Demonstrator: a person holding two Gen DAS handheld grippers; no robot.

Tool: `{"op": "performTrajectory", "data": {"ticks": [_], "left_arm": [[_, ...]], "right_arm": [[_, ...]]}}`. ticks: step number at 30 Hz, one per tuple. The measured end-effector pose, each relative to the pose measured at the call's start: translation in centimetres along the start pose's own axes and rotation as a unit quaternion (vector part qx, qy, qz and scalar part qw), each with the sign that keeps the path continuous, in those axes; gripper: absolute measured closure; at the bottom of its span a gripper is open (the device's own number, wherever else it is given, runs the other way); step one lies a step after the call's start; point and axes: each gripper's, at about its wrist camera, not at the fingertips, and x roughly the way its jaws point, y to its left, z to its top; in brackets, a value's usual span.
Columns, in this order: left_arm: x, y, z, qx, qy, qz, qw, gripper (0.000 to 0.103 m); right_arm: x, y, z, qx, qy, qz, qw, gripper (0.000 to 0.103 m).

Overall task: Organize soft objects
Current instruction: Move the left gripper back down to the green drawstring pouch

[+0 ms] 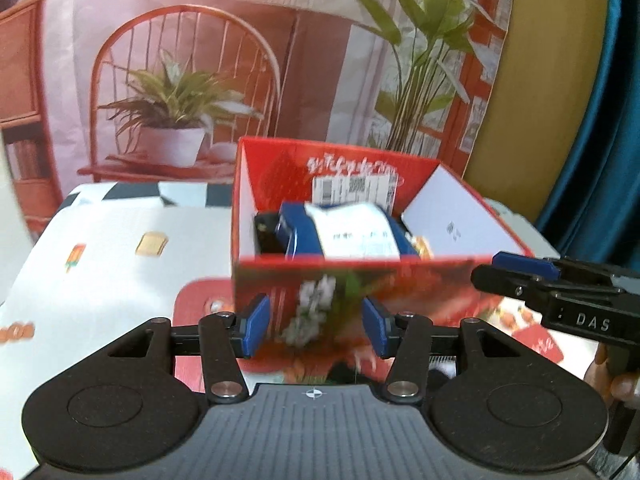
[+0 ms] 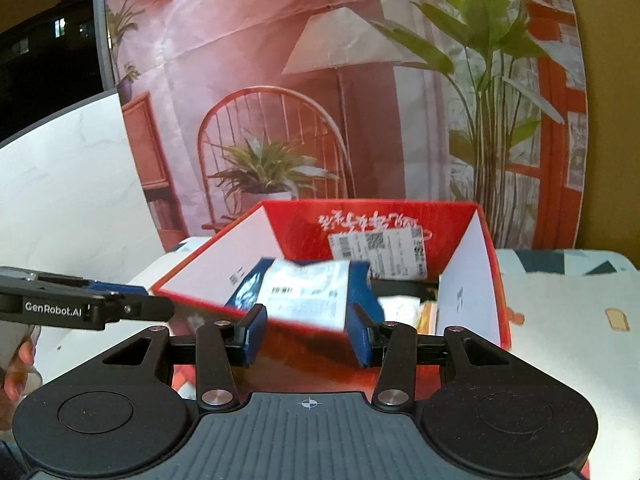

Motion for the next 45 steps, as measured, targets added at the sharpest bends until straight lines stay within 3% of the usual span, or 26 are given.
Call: {"op": "performTrajectory", "data": {"ticks": [8,22,24,29,34,40,45], "left_arm": [[-1.4,0.7,-4.0,-0.039,0.037,-0.021,0.9983,0.049],[-1.9,0.8,-6.6,-0.047,0.081,-0.014,0.9955,0.049],[-2.0,0.9,-7.0,-0.052,0.085,-0.015,0.9949,0.049],[-2.4,0.8,-8.1,-0.062,0.083,-0.028,0.9942,0.049],[-2.9,0.0,-8.8,-0.043,0.072,-0.024,0.9962,0.049],[-3.2,0.2,-9.6,-0.056,0.071,-0.052,0.9946,0.049],[-2.8,-0.1,-9.4,-0.067,0.07,-0.099,0.9903,0.049]], "right_arm": [[-1.1,0.3,-4.0,0.016,0.037,0.012,0.999,0.061],[-1.5,2.9,-8.7,0.005,0.096,0.04,0.995,0.06],[-1.7,3.2,-9.0,0.002,0.097,0.044,0.994,0.057],[-2.6,4.1,-9.6,-0.009,0.091,0.053,0.994,0.03],[-3.3,5.1,-10.4,-0.03,0.091,0.066,0.993,0.029],[-3.9,6.8,-11.6,-0.058,0.093,0.084,0.99,0.029],[-3.8,8.1,-11.9,-0.089,0.098,0.097,0.986,0.032]]}}
